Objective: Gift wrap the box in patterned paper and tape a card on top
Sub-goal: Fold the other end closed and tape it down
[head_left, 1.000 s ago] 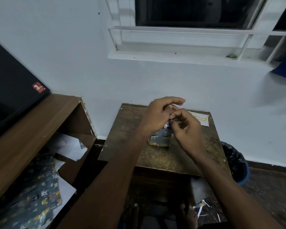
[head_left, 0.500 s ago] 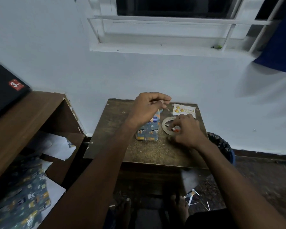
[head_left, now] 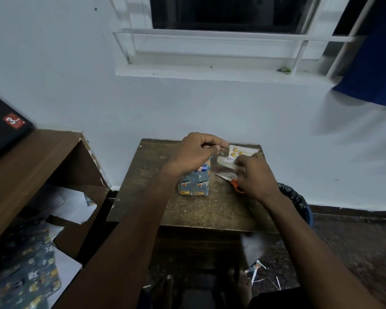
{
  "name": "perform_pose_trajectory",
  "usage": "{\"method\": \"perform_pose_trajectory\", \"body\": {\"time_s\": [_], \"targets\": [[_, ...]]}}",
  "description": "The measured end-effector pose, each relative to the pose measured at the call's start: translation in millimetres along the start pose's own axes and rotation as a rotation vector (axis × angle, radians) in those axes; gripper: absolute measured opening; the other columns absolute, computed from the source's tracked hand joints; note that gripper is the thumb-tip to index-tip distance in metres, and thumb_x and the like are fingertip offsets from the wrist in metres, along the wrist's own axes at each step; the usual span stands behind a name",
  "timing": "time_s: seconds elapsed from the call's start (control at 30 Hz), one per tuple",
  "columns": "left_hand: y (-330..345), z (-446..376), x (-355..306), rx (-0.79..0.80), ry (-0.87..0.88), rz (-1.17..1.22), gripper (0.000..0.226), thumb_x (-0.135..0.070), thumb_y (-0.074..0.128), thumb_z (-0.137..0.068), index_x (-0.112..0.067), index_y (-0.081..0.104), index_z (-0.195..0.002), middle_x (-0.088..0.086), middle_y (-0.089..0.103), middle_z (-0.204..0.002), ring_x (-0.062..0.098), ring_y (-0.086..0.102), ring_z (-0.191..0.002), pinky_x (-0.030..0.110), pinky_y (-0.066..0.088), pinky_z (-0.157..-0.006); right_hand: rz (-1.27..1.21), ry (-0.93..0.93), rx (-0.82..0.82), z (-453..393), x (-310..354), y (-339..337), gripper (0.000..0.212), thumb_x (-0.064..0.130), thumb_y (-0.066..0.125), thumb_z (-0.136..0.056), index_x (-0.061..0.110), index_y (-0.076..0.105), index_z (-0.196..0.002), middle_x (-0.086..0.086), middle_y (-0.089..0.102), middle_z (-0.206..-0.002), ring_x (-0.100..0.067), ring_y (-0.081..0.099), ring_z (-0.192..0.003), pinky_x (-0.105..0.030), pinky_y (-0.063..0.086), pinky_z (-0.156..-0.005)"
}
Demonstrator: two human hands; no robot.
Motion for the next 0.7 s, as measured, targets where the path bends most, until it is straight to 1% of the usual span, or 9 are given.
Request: {"method": "perform_pose_trajectory", "body": {"time_s": [0.07, 0.1, 0.13, 0.23, 0.3, 0.4, 0.5, 0.63, 0.7], "targets": [[-1.0, -2.2, 0.0, 0.016, -0.013, 0.015, 0.024, -0.012, 0.063, -0.103, -0.023, 0.081, -0.115, -0.013, 0.08, -0.107, 0.001, 0.073, -0.107, 0.036, 0.057, -0.105, -0.134, -0.051, -0.102, -1.3, -0.2, -13.1, 0.013, 0.021, 0.064, -0.09, 0.013, 0.07, -0.099, 0.0, 0.067, -0.09, -0.025, 0.054, -0.098, -0.037, 0.044, -0.076], [-1.2, -3.4, 0.1, 0.022, -0.023, 0.02, 0.024, -0.012, 0.063, -0.103, -0.023, 0.081, -0.115, -0.012, 0.08, -0.107, 0.002, 0.073, -0.107, 0.036, 0.057, -0.105, -0.187, -0.097, -0.144, -1.6, -0.2, -18.1, 0.008, 0.016, 0.063, -0.093, 0.014, 0.07, -0.095, 0.001, 0.068, -0.088, -0.022, 0.056, -0.093, -0.035, 0.042, -0.074], [-1.1, -4.4, -0.3, 0.023, -0.033, 0.019, 0.024, -0.013, 0.063, -0.103, -0.023, 0.081, -0.114, -0.012, 0.08, -0.107, 0.003, 0.073, -0.107, 0.036, 0.057, -0.105, -0.237, -0.134, -0.175, -1.1, 0.2, -22.8, 0.01, 0.01, 0.062, -0.096, 0.014, 0.07, -0.093, 0.001, 0.069, -0.088, -0.017, 0.058, -0.089, -0.031, 0.042, -0.074], [0.6, -6.3, -2.3, -0.012, -0.046, -0.02, 0.021, -0.017, 0.065, -0.103, -0.025, 0.082, -0.113, -0.01, 0.08, -0.108, 0.002, 0.072, -0.105, 0.034, 0.058, -0.102, -0.385, -0.168, -0.196, 1.5, -0.8, -33.7, 0.014, 0.01, 0.062, -0.102, 0.014, 0.074, -0.096, 0.007, 0.073, -0.094, 0.001, 0.058, -0.095, -0.011, 0.041, -0.071], [3.7, -6.7, -4.1, -0.034, -0.038, -0.051, 0.018, -0.022, 0.069, -0.101, -0.026, 0.082, -0.112, -0.012, 0.08, -0.107, 0.0, 0.072, -0.102, 0.033, 0.059, -0.099, -0.437, -0.183, -0.187, 2.3, -0.7, -35.7, 0.014, 0.011, 0.062, -0.103, 0.015, 0.075, -0.1, 0.011, 0.072, -0.099, 0.006, 0.057, -0.099, -0.008, 0.041, -0.071], [9.6, -6.0, -7.3, -0.034, -0.025, -0.062, 0.015, -0.031, 0.075, -0.097, -0.028, 0.083, -0.109, -0.016, 0.08, -0.102, -0.005, 0.072, -0.096, 0.029, 0.06, -0.094, -0.478, -0.179, -0.125, 0.4, -0.5, -30.5, 0.014, 0.013, 0.063, -0.103, 0.02, 0.075, -0.106, 0.019, 0.069, -0.104, 0.009, 0.056, -0.104, -0.01, 0.042, -0.076], [12.4, -6.4, -7.9, -0.058, -0.011, -0.059, 0.014, -0.035, 0.079, -0.094, -0.027, 0.084, -0.104, -0.015, 0.08, -0.099, -0.003, 0.073, -0.091, 0.031, 0.062, -0.089, -0.465, -0.2, -0.097, -1.4, 0.3, -25.8, 0.015, 0.017, 0.062, -0.104, 0.024, 0.074, -0.107, 0.015, 0.071, -0.107, 0.001, 0.056, -0.109, -0.026, 0.046, -0.084], [13.4, -6.2, -5.1, -0.065, -0.017, -0.051, 0.013, -0.033, 0.083, -0.09, -0.022, 0.086, -0.096, -0.013, 0.081, -0.097, 0.0, 0.075, -0.09, 0.036, 0.063, -0.089, -0.501, -0.218, -0.066, -0.2, 4.5, -26.4, 0.017, 0.016, 0.059, -0.105, 0.024, 0.073, -0.111, 0.015, 0.069, -0.109, -0.001, 0.054, -0.111, -0.029, 0.048, -0.085], [12.3, -5.8, -4.3, -0.084, -0.023, -0.014, 0.01, -0.029, 0.086, -0.088, -0.02, 0.086, -0.094, -0.01, 0.081, -0.092, 0.004, 0.077, -0.087, 0.038, 0.064, -0.087, -0.524, -0.228, -0.034, -0.5, 4.2, -23.2, 0.016, 0.019, 0.059, -0.105, 0.026, 0.072, -0.109, 0.012, 0.07, -0.107, -0.007, 0.059, -0.108, -0.035, 0.051, -0.082]]}}
Point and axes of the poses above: each hand's wrist, its own z-axis away from the middle knuckle, its own y-axis out of the palm, x = y × z, the point moved 5 cm from there along -z, towards the middle knuckle
